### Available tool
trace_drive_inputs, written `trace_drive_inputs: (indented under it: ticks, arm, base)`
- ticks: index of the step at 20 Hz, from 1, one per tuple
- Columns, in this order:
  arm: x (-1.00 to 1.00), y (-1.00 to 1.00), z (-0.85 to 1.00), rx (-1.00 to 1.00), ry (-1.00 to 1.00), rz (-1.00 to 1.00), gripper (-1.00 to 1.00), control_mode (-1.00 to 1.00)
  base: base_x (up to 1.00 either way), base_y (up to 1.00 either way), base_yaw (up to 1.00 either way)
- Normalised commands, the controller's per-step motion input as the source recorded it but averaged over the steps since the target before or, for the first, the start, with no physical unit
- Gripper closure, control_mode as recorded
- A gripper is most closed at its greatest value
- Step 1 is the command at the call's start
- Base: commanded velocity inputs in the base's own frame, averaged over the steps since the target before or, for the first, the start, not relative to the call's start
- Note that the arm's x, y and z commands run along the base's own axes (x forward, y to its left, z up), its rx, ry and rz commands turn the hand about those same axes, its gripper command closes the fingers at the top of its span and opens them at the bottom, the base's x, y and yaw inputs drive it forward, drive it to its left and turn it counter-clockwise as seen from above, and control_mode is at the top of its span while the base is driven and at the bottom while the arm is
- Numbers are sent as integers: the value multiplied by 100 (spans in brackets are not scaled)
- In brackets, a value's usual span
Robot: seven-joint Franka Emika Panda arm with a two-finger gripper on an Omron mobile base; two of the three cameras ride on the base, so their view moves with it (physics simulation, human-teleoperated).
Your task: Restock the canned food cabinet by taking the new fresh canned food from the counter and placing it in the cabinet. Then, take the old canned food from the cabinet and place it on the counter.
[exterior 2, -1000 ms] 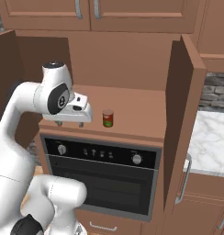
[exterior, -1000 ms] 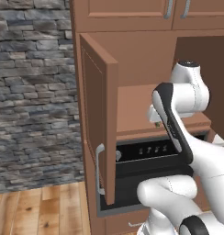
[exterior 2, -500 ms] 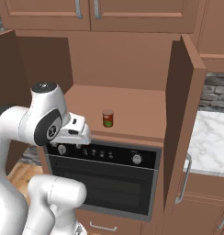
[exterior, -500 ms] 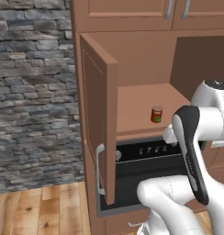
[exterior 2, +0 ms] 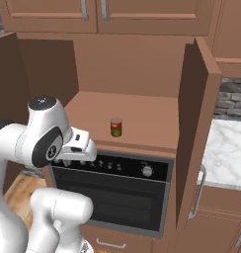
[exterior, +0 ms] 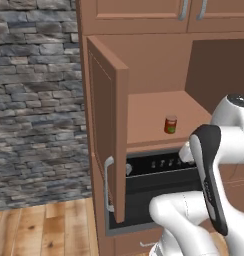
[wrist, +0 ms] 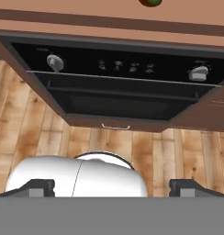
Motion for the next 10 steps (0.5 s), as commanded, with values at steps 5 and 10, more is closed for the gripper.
trace_drive_inputs:
  ticks: [5, 10]
  arm:
    - [0, 0, 0, 0, 0, 0, -100, 100]
    - [0, 0, 0, 0, 0, 0, -100, 100]
  base:
    - [-44, -19, 0]
    - [-48, -32, 0]
